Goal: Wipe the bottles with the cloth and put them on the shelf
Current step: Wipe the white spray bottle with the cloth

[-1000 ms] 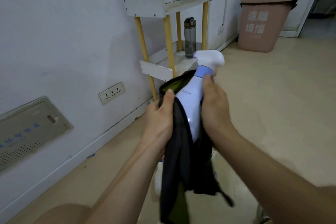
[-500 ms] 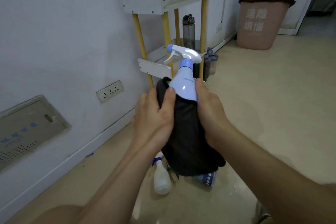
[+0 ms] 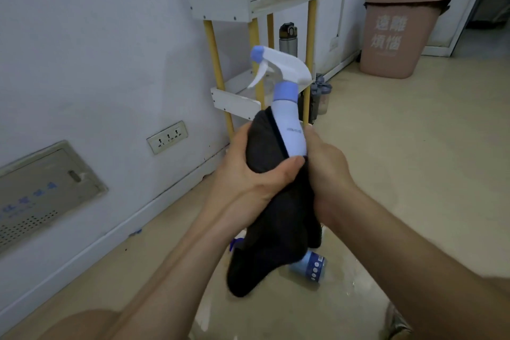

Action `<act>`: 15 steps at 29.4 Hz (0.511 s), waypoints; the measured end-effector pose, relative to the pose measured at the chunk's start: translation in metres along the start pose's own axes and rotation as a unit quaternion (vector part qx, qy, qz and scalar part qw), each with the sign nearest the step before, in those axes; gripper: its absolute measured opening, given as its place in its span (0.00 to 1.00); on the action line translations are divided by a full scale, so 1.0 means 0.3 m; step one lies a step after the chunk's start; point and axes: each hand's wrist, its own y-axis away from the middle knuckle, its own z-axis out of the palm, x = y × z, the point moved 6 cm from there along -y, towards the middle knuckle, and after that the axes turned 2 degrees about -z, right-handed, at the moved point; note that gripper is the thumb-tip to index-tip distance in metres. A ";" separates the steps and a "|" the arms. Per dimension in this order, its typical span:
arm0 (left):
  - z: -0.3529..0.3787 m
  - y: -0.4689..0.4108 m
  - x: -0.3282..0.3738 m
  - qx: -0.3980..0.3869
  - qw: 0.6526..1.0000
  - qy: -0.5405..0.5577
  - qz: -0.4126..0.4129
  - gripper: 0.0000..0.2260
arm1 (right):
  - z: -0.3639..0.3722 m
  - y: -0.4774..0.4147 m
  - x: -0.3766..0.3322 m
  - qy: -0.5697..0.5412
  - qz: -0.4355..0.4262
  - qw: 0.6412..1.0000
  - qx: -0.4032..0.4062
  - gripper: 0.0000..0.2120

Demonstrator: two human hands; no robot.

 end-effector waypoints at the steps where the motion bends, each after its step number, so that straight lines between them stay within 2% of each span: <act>1: -0.007 -0.006 -0.004 0.010 1.000 -0.011 -0.003 0.24 | 0.020 0.007 0.012 0.012 0.020 0.999 -0.033 0.25; 3: -0.025 -0.021 -0.018 0.058 0.998 -0.024 -0.017 0.15 | 0.058 0.030 0.011 0.037 0.016 0.995 -0.086 0.30; 6: -0.055 -0.034 -0.047 0.155 0.987 -0.042 -0.030 0.12 | 0.078 0.033 -0.009 0.149 -0.129 0.976 -0.089 0.45; 8: -0.078 -0.028 -0.028 0.194 0.978 -0.077 -0.002 0.11 | 0.080 0.044 -0.017 0.130 -0.167 0.971 -0.114 0.40; 10: -0.088 -0.017 0.003 0.191 0.976 -0.098 0.042 0.11 | 0.069 0.031 -0.009 0.055 -0.111 0.980 -0.159 0.29; 12: -0.066 -0.006 0.011 0.148 0.985 -0.063 0.054 0.11 | 0.052 0.022 -0.013 -0.025 -0.037 0.984 -0.171 0.20; 15: 0.023 0.022 -0.009 0.035 0.999 0.000 0.014 0.19 | 0.020 0.013 -0.032 -0.121 -0.024 0.986 -0.114 0.20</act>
